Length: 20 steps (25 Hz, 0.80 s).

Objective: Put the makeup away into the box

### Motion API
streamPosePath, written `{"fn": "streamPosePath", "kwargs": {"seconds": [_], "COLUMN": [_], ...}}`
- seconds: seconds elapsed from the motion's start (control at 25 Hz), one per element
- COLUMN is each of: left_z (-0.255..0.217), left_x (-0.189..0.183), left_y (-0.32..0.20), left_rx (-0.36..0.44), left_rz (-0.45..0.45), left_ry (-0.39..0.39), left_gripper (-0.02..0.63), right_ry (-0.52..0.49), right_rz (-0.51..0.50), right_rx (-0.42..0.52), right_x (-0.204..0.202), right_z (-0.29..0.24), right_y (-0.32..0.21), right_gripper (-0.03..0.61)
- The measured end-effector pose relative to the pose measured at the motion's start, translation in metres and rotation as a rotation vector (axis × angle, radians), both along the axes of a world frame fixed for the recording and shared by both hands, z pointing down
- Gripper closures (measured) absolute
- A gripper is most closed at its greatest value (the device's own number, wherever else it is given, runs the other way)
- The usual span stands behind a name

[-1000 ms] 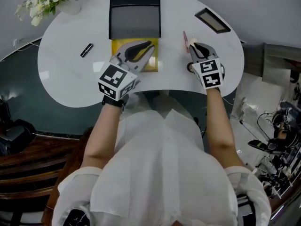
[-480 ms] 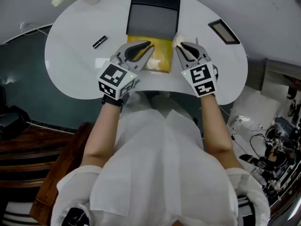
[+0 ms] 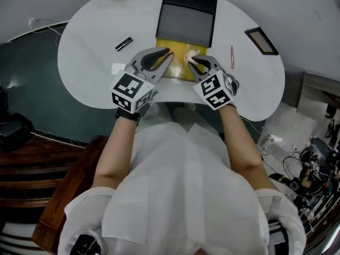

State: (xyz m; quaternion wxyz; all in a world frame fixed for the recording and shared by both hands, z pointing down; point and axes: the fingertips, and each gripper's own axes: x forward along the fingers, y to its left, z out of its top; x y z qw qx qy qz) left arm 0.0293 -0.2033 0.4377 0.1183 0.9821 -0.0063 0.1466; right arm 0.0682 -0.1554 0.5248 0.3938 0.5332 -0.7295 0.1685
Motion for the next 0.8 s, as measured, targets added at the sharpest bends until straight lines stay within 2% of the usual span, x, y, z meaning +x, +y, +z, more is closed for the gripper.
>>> {"fn": "streamPosePath", "kwargs": {"seconds": [0.2, 0.4, 0.8], "left_z": [0.0, 0.0, -0.002], "left_x": [-0.002, -0.002, 0.015], "left_y": [0.0, 0.002, 0.009], "left_rx": [0.001, 0.001, 0.004], "left_rz": [0.013, 0.026, 0.071], "left_ry": [0.001, 0.0, 0.008], "left_gripper": [0.558, 0.558, 0.558], "right_ry": [-0.001, -0.007, -0.052], "right_rz": [0.004, 0.013, 0.109], "right_rx": [-0.055, -0.093, -0.032], "right_x": [-0.001, 0.0, 0.018], "right_z": [0.02, 0.03, 0.01], "right_y": [0.004, 0.009, 0.013], "right_gripper": [0.526, 0.482, 0.476]}}
